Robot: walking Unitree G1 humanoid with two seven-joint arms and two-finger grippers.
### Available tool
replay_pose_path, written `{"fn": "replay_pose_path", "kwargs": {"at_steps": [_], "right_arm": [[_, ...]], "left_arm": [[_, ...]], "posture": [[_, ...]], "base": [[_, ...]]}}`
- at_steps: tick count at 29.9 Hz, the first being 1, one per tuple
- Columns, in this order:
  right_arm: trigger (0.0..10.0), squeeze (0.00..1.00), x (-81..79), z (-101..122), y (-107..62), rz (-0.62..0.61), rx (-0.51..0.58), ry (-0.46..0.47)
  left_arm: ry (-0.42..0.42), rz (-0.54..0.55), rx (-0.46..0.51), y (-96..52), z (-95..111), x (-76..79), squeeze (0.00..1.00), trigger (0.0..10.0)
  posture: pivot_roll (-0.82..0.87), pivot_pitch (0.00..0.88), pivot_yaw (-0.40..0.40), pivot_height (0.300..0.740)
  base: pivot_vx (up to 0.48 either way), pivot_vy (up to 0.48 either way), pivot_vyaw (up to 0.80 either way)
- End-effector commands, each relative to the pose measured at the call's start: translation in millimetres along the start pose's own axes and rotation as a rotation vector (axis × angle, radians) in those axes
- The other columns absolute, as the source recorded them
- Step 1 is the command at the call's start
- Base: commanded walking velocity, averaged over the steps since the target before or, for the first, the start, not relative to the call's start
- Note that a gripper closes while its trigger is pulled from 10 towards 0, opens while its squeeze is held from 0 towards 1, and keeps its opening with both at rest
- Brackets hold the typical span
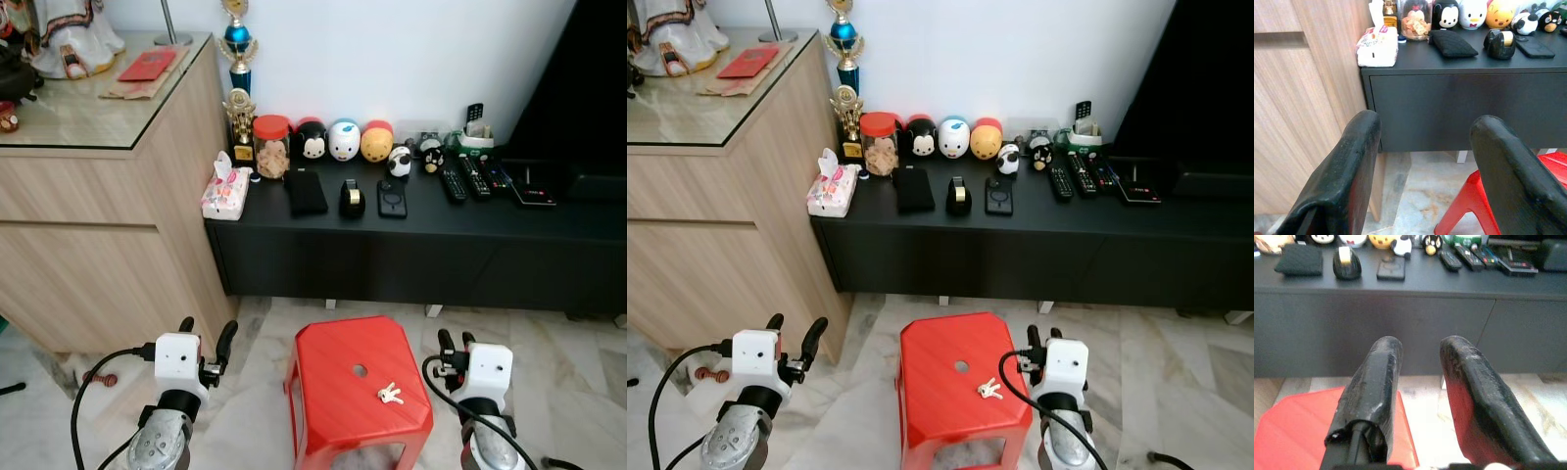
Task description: Hang keys on a hook
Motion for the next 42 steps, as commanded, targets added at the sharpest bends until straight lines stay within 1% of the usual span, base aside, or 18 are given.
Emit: {"fn": "replay_pose_path", "kwargs": {"at_steps": [1,9,19,23,26,31,34,42], "right_arm": [[10.0,0.0,2.5,1.8,1.3,-0.01,0.0,-0.001],[10.0,0.0,7.5,3.1,-1.5,-0.011,-0.002,-0.032],[10.0,0.0,9.9,7.0,3.5,0.015,-0.009,-0.049],[10.0,0.0,11.6,4.5,5.7,-0.004,-0.035,-0.026],[10.0,0.0,8.2,7.6,8.5,0.008,-0.03,-0.013],[10.0,0.0,3.2,12.3,11.9,0.022,-0.026,-0.005],[10.0,0.0,0.6,13.5,13.3,0.028,-0.028,-0.002],[10.0,0.0,0.1,16.1,15.6,0.03,-0.031,0.003]], "left_arm": [[0.009,-0.011,-0.002,0.7,1.3,3.4,0.0,10.0],[0.026,0.007,-0.028,-9.3,-3.5,-6.6,0.0,10.0],[0.025,0.04,-0.037,-7.3,-2.3,-8.5,0.0,10.0],[0.023,0.046,-0.039,-8.3,-2.2,-9.2,0.0,10.0],[0.015,0.046,-0.048,-4.8,-3.4,-7.2,0.0,10.0],[0.021,0.033,-0.036,-0.6,1.9,-1.6,0.0,10.0],[0.027,0.033,-0.035,-1.4,2.5,-1.2,0.0,10.0],[0.039,0.04,-0.047,0.2,1.6,-1.6,0.0,10.0]], "posture": [[-0.09,0.0,-0.038,0.74],[-0.09,0.0,-0.039,0.74],[-0.07,0.0,-0.058,0.74],[-0.07,0.0,-0.066,0.74],[-0.07,0.0,-0.065,0.74],[-0.06,0.0,-0.071,0.74],[-0.06,0.005,-0.074,0.74],[-0.07,0.022,-0.069,0.74]], "base": [[0.0,0.0,0.0],[0.0,0.0,0.0],[0.0,0.0,0.0],[0.0,0.0,0.0],[0.0,0.0,0.0],[0.0,0.0,0.0],[0.0,0.0,0.0],[0.0,0.0,0.0]]}}
Point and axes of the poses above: a point about 5 cm out from each wrist's last joint towards the gripper, its own y axis pointing out of the wrist towards the gripper, its own z axis along the axis of the wrist's last joint, x = y × z, the point moved 6 cm from there along y, pointing out of the wrist towards the gripper, and after that the axes turned 9 degrees about -y, right-handed, at the moved point
